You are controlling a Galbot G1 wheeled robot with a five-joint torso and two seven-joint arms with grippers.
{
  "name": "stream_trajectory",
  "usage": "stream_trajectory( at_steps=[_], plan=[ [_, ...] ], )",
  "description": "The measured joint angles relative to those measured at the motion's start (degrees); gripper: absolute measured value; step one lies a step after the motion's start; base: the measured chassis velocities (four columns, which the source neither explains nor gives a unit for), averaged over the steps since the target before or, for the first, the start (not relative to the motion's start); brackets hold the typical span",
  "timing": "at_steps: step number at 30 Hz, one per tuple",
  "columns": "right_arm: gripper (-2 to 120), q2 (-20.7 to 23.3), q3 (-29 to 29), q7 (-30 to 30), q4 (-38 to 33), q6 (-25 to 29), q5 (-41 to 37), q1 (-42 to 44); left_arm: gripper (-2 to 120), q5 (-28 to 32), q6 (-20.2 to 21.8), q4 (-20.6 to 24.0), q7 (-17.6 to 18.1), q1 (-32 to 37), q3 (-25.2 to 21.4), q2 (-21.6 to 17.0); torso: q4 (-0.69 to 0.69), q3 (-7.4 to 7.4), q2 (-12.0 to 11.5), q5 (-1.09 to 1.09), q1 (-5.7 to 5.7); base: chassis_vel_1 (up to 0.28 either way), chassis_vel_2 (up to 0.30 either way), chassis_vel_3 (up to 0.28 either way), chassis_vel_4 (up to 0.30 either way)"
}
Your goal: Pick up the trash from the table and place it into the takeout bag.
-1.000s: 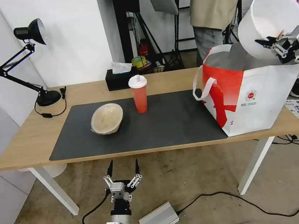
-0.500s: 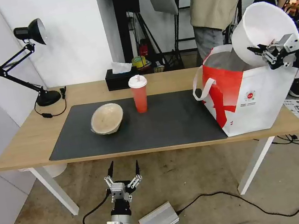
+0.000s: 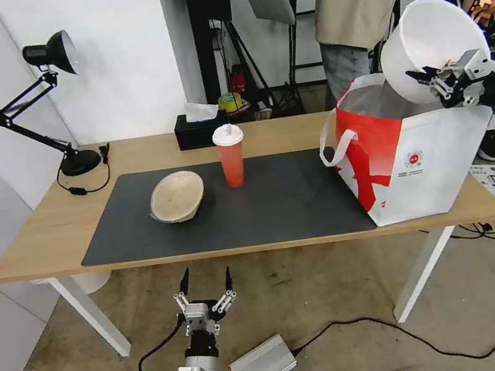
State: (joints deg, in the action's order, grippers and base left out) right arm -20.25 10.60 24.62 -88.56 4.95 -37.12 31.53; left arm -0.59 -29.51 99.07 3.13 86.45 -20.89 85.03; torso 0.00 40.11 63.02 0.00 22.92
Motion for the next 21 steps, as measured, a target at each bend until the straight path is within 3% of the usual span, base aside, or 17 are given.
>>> stream_trajectory(
  at_steps=[21],
  plan=[
    [0, -2.86, -2.61, 0.03, 2.42, 0.20, 1.80, -2.50, 100, 0.07, -0.37, -1.16, -0.05, -0.35, -0.15, 0.26, 0.00, 0.00, 0.00, 0.00, 0.00, 0.000, 0.000, 0.000, 0.000]
  ],
)
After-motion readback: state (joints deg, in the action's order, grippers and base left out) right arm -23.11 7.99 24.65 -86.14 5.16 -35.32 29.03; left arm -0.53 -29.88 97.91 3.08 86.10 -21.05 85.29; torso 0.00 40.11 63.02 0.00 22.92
